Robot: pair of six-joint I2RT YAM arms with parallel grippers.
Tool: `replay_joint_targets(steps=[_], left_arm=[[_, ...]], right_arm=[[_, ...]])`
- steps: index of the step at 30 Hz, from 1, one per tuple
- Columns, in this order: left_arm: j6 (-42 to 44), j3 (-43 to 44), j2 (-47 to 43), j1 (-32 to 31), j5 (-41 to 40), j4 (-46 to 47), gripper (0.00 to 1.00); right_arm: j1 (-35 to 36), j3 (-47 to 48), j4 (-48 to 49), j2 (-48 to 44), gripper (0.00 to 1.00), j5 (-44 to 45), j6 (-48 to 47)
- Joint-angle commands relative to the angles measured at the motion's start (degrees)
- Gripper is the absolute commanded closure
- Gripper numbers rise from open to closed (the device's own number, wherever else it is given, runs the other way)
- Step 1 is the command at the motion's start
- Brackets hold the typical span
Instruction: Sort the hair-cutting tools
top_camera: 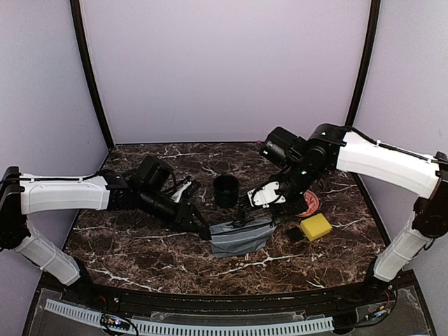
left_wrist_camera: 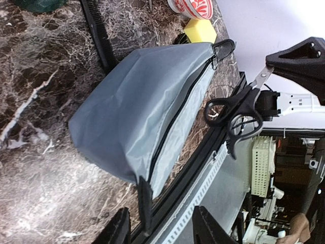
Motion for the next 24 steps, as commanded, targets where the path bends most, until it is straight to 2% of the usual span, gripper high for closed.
replay_joint_targets(steps=[1, 12, 24], left_arm=[[-6.54, -0.87, 2.04, -0.85, 1.42, 5.82, 0.59], [-6.68, -0.8, 4.07, -1.67, 1.49, 5.64, 0.82], [-7.48, -2.33, 1.9, -1.7, 1.16, 6.02, 0.85]], right_arm=[[0.6, 1.83, -0.08, 2.25, 1.0, 0.89, 1.52], [1.78, 1.35, 2.87, 4.66, 1.0, 3.15, 0.45], [4.87, 2.44, 6.41, 8.74, 1.0, 4.7, -0.85]])
